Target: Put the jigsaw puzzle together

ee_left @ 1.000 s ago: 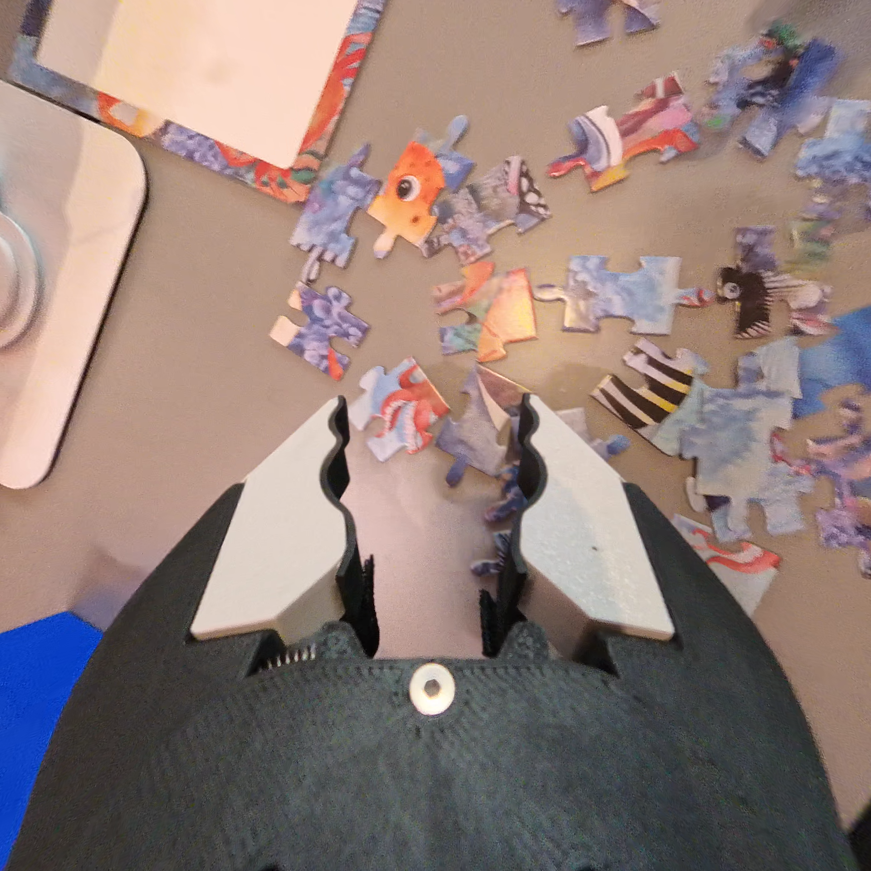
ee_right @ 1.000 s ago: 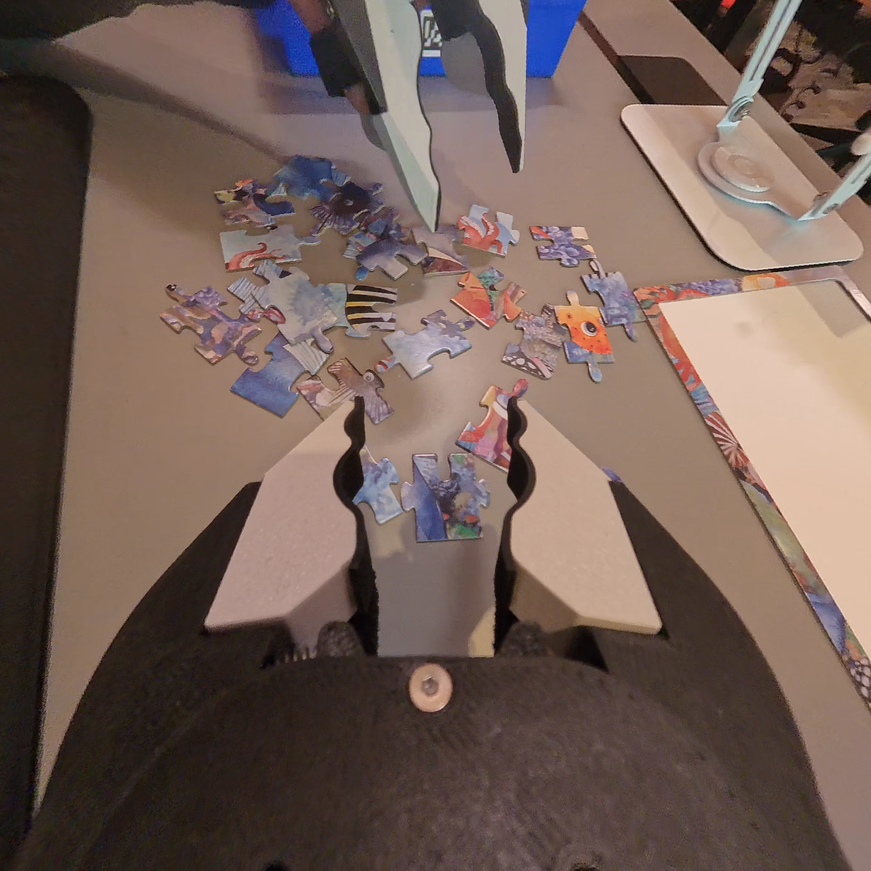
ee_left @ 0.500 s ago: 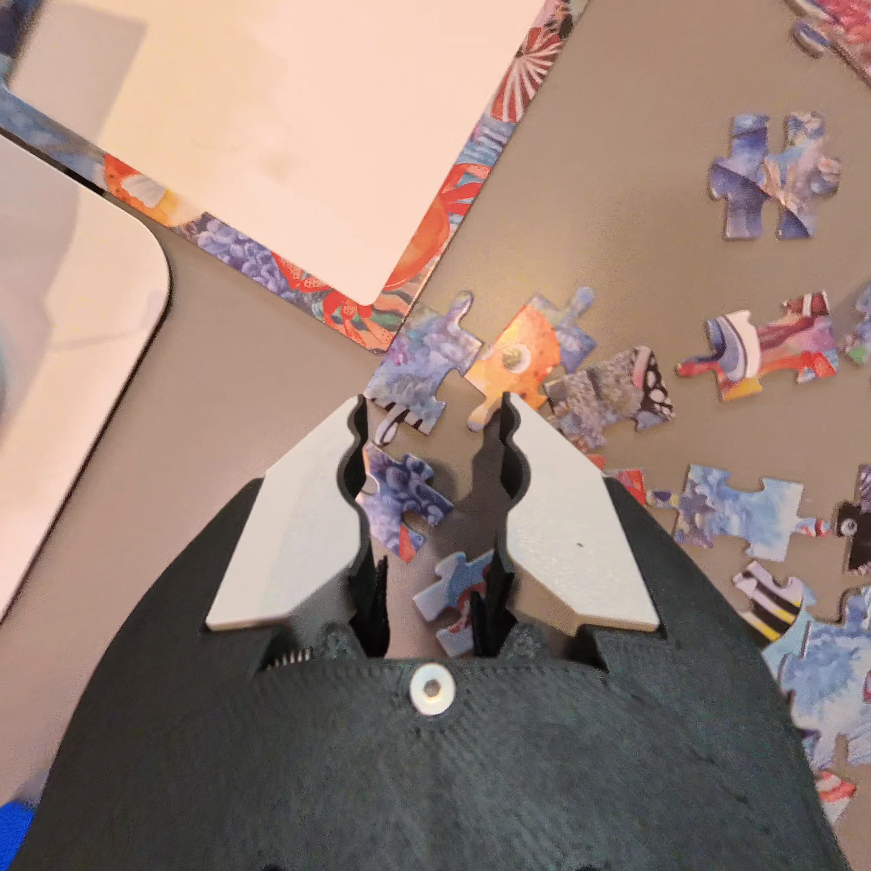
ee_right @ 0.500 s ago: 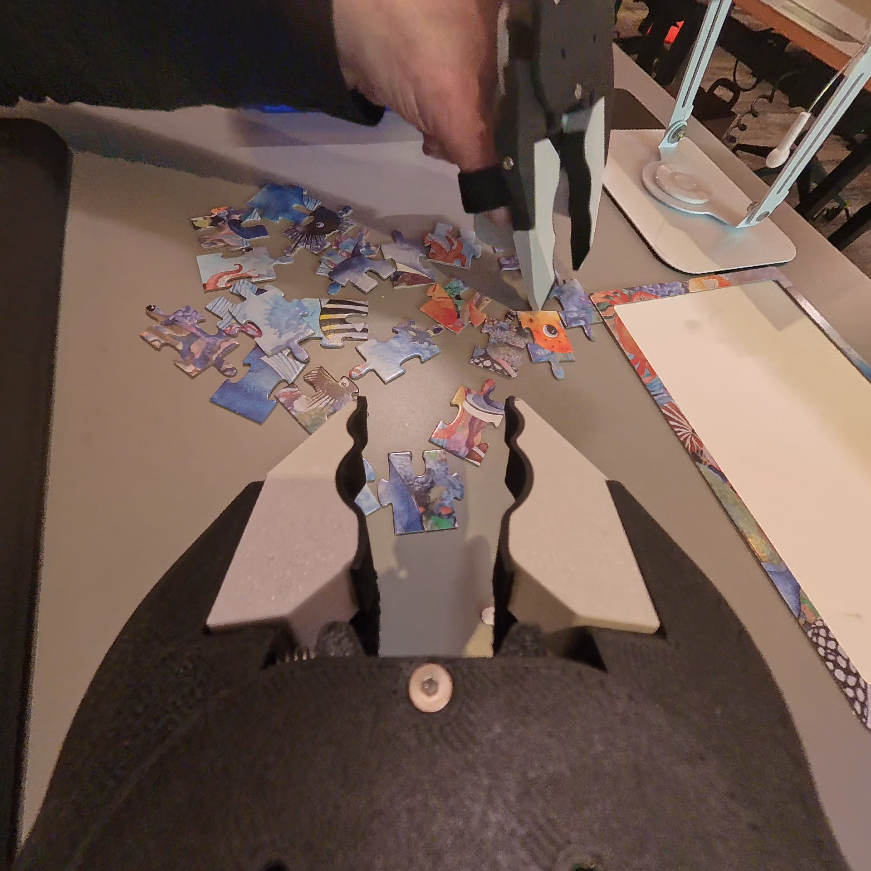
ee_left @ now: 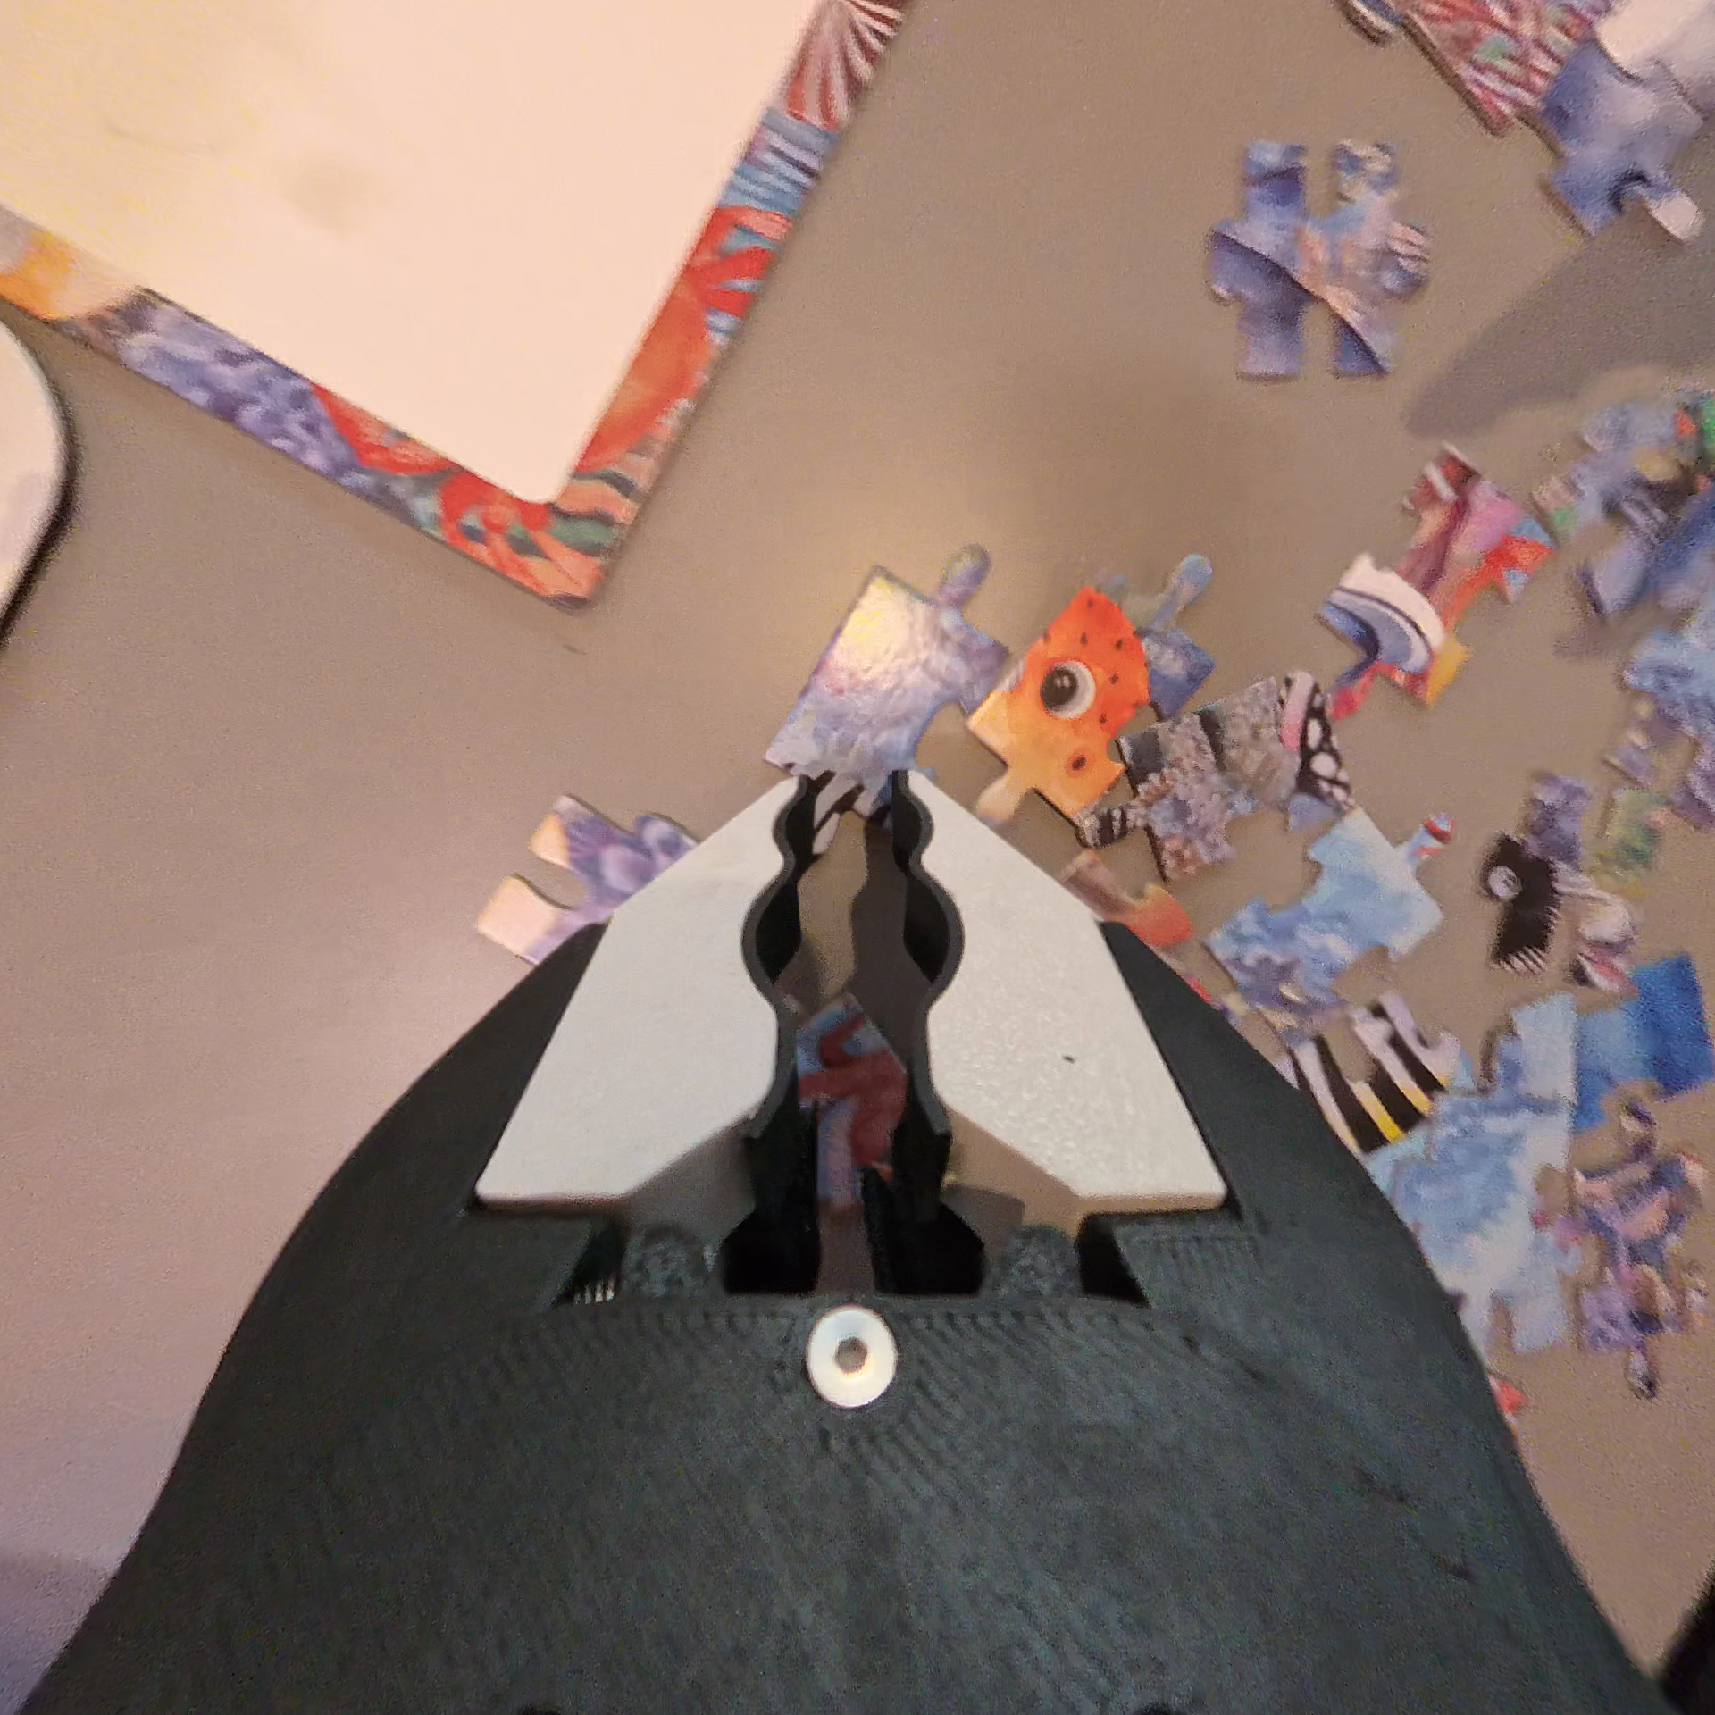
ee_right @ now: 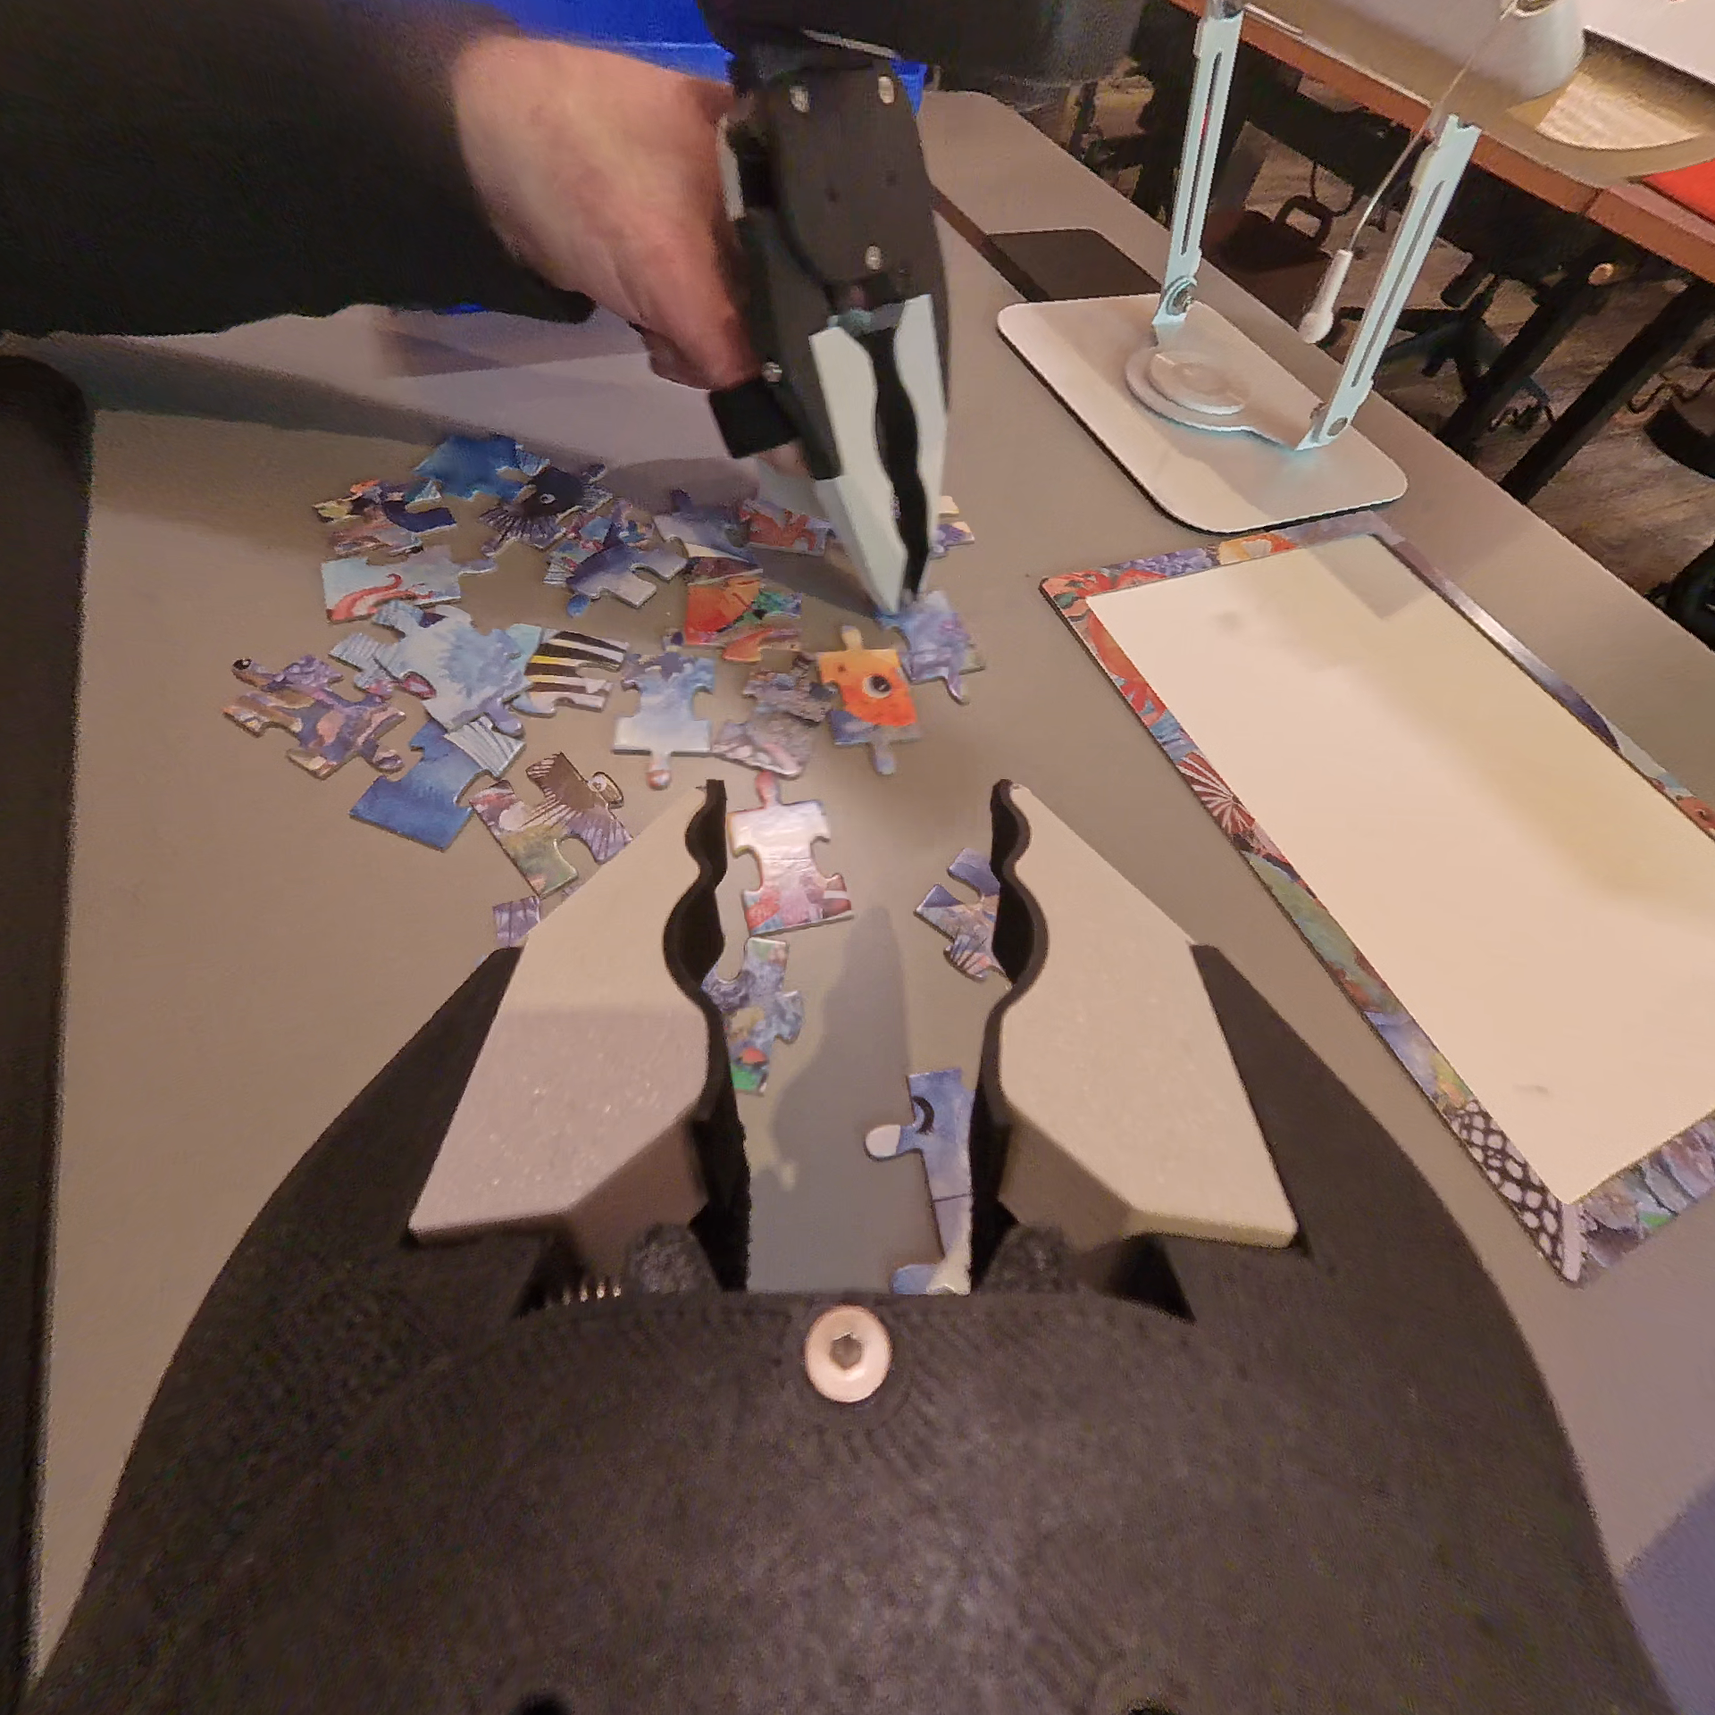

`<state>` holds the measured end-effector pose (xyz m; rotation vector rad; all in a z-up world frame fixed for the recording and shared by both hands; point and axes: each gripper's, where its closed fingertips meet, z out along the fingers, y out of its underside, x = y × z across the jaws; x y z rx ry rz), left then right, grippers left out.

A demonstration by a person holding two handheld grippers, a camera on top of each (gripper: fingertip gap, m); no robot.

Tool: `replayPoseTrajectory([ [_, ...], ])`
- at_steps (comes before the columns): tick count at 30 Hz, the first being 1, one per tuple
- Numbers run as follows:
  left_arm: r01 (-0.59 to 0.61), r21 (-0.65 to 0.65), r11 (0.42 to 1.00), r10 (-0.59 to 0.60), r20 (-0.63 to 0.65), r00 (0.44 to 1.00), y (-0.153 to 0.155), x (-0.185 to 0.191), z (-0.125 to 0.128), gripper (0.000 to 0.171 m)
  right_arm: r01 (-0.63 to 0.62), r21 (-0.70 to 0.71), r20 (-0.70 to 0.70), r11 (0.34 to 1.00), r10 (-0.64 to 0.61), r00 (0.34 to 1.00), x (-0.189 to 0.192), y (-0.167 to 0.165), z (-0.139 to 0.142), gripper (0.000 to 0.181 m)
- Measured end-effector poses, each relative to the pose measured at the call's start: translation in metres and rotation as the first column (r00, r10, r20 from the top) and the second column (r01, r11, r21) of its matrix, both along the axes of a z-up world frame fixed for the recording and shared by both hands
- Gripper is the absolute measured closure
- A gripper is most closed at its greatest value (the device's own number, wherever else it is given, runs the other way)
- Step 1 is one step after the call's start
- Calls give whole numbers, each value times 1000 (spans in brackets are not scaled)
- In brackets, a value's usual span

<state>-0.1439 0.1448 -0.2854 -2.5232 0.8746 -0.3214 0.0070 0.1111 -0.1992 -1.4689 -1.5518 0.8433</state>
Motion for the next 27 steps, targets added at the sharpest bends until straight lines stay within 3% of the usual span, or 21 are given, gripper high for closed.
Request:
replayPoseTrajectory([
  [3, 80, 6, 997, -80, -25, 997, -15, 8, 4, 152, 6, 2, -4, 1000, -6, 1000, 1, 2, 1, 126],
  [9, 130, 68, 989, -125, -80, 989, 4, 5, 6, 123, 2, 2, -3, 1000, -2, 1000, 1, 1, 0, 126],
  [15, 148, 62, 987, -145, -47, 988, 8, 13, -1, 145, 19, -1, -37, 1000, -19, 999, 6, 6, 11, 126],
  [22, 144, 116, 983, -133, -94, 987, 8, 11, 1, 146, 139, 12, -150, 990, -136, 979, 41, 38, 51, 126],
  [27, 172, 211, 962, -150, -115, 982, 6, 26, 29, 146, 237, -111, -305, 965, -260, 916, 81, 63, 86, 130],
])
